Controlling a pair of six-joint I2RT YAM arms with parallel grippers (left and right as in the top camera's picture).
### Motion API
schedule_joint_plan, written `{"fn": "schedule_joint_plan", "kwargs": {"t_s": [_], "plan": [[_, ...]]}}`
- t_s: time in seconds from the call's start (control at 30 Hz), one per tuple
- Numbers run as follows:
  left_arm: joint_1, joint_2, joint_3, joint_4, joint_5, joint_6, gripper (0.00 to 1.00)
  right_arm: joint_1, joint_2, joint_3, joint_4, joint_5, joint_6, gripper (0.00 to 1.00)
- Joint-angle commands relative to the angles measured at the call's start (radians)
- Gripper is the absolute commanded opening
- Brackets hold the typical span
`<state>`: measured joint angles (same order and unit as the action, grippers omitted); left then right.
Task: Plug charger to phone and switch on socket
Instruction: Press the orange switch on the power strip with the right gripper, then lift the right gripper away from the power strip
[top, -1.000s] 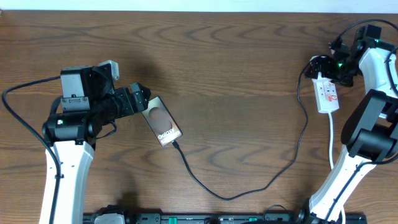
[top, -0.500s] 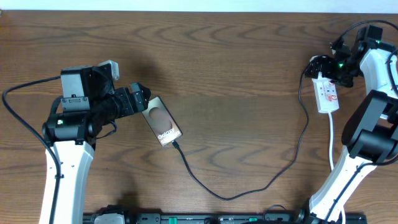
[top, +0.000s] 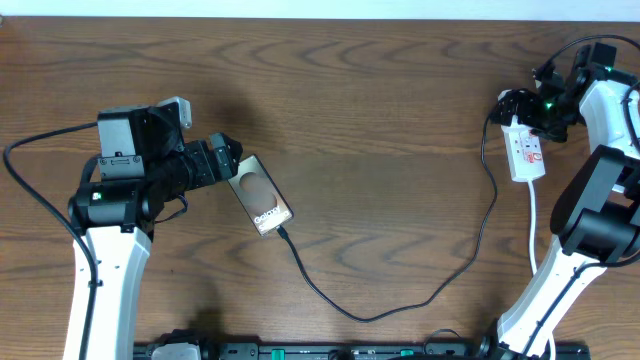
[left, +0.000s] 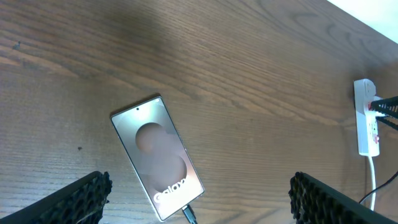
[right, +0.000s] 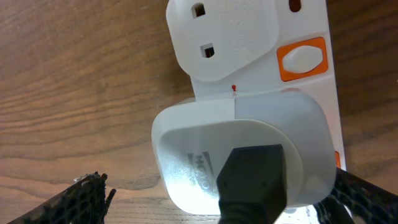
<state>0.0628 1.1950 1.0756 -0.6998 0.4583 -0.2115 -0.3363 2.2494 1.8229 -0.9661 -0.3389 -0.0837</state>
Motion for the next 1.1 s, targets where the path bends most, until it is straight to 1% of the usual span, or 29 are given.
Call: {"fn": "schedule_joint_plan", "kwargs": {"t_s": [0.0,0.27,0.57,0.87,1.07], "plan": [[0.003,0.0,0.008,-0.002,0.002,0.013,0.94,0.039,0.034,-0.043,-0.037,-0.14,0.047,0.99],[0.003,0.0,0.008,-0.002,0.002,0.012,0.94,-0.027,0.034,0.062,-0.133,0.028,0.082,0.99],[0.003,0.0,0.008,-0.002,0.002,0.013,0.94,-0.086,0.034,0.232,-0.317,0.238,0.209,0.99],[0.003,0.0,0.008,-0.002,0.002,0.013,0.94,-0.081,0.034,0.374,-0.491,0.243,0.218,0.99],[0.003,0.0,0.008,-0.002,0.002,0.013,0.94,-0.076,0.016,0.451,-0.566,0.243,0.218,0.99]]}}
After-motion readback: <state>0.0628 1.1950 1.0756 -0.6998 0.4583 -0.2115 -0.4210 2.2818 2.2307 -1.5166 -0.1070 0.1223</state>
